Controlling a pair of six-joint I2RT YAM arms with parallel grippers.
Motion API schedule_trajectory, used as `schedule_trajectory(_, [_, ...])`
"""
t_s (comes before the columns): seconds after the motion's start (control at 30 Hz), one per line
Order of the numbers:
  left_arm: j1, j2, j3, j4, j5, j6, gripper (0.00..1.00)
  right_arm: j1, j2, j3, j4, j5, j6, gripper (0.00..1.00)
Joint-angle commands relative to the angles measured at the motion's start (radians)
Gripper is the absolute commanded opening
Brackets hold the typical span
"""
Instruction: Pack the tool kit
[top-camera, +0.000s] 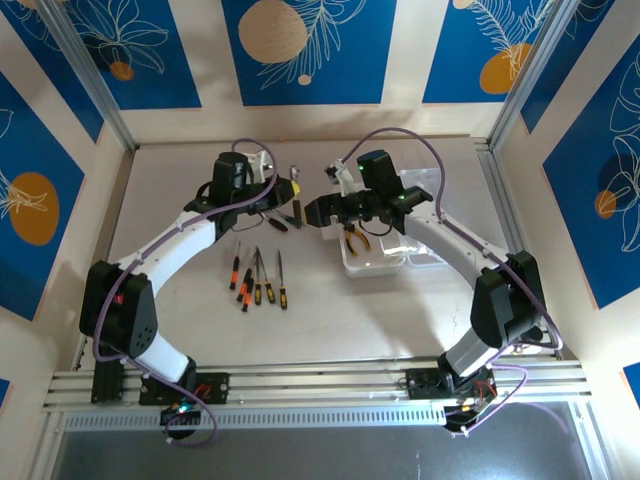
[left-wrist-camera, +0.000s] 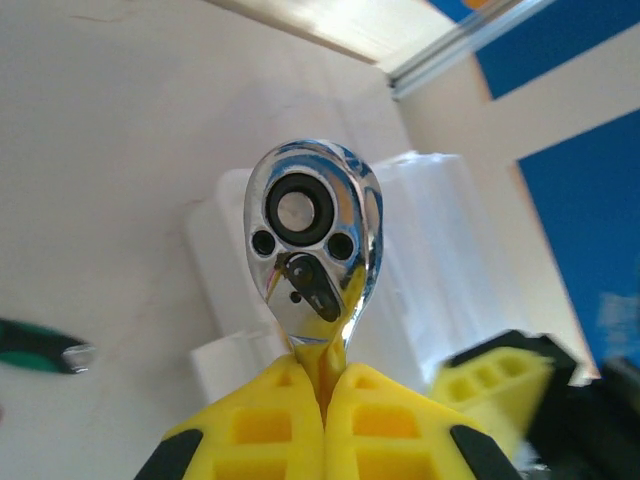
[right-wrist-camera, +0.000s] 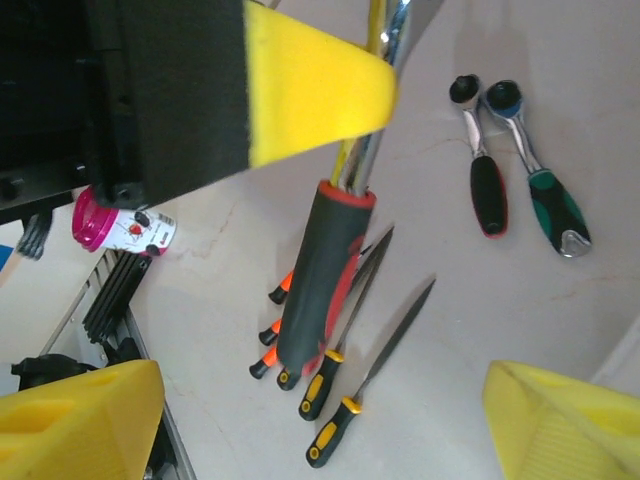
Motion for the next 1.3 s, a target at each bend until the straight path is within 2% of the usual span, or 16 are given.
schedule_trajectory(0.0, [-0.021, -0.038, -0.011, 0.129, 0.081, -0.046, 0.0, 0.013, 0.036, 0.015, 0.042, -0.037, 0.026, 0.79])
schedule_trajectory(0.1, [-0.031, -0.039, -0.02, 0.154, 0.089, -0.062, 0.0, 0.014, 0.049, 0.019, 0.067, -0.029, 0.037, 0.74])
schedule_trajectory(0.43, [-0.052, -0.025, -0.047, 0.236, 0.123, -0.112, 0.0, 0.017, 0.06, 0.018, 0.123, -0.041, 0.068, 0.42])
schedule_trajectory(0.7, [-0.054, -0.018, -0.068, 0.287, 0.136, -0.135, 0.0, 0.018, 0.047, 0.0, 0.131, -0.032, 0.074, 0.02])
schedule_trajectory(0.83, [-0.048, -0.03, -0.046, 0.173, 0.097, -0.052, 0.01, 0.01, 0.019, 0.002, 0.081, -0.004, 0.04, 0.0])
schedule_trajectory(0.9, [-0.037, -0.051, -0.018, 0.061, 0.053, 0.029, 0.27, -0.002, -0.004, 0.005, 0.03, 0.025, 0.017, 0.0])
schedule_trajectory(0.97, [-0.019, -0.085, 0.01, -0.059, -0.016, 0.123, 0.6, -0.023, -0.03, 0.004, -0.038, 0.067, -0.014, 0.0])
schedule_trajectory(1.07, [0.016, -0.142, 0.034, -0.206, -0.154, 0.24, 0.97, -0.06, -0.063, 0.003, -0.15, 0.16, -0.059, 0.0])
schedule_trajectory(1.1, [0.026, -0.155, 0.041, -0.253, -0.2, 0.273, 1.0, -0.072, -0.071, 0.003, -0.186, 0.193, -0.069, 0.0])
schedule_trajectory(1.27, [0.084, -0.16, 0.067, -0.486, -0.418, 0.388, 0.99, -0.16, -0.068, 0.012, -0.375, 0.364, -0.107, 0.0])
